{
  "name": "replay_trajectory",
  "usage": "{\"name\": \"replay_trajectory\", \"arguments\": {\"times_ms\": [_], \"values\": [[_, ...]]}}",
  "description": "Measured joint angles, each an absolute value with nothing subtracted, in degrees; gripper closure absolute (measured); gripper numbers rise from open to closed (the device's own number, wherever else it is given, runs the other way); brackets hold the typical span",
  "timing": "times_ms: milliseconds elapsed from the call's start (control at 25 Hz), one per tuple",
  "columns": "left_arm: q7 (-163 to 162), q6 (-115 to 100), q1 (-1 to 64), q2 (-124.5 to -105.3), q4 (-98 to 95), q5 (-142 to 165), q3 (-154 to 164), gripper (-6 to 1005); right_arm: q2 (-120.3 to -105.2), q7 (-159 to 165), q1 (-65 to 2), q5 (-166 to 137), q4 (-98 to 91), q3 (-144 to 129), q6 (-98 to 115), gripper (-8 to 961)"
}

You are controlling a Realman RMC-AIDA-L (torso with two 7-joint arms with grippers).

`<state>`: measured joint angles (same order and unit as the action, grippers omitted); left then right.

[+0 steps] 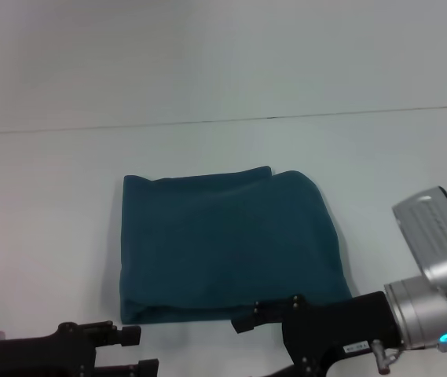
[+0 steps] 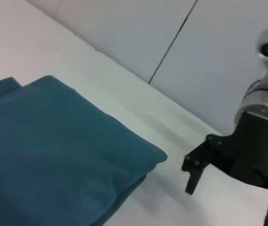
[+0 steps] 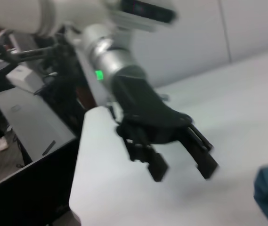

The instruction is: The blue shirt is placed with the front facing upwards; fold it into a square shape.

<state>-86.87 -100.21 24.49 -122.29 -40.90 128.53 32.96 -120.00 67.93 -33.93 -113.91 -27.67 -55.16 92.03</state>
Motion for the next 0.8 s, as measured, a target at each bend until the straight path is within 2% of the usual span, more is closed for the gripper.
{"name": "replay_trajectory", "arguments": {"times_ms": [280, 600, 800], "values": [[-87.35, -100.23, 24.74, -122.16, -40.75, 128.70, 32.54, 265, -120.15, 55.12, -31.52, -109.57, -25.19, -55.24, 93.36, 8], [-88.59, -102.19, 25.37, -121.92, -40.63, 128.77, 32.88, 264, -119.87, 58.57, -30.78, -107.53, -25.07, -54.39, 91.24, 8], [-83.69, -102.22, 23.93, -122.42, -40.67, 128.24, 32.16, 264, -119.81, 61.75, -30.63, -106.52, -25.05, -53.08, 90.76, 8]]}}
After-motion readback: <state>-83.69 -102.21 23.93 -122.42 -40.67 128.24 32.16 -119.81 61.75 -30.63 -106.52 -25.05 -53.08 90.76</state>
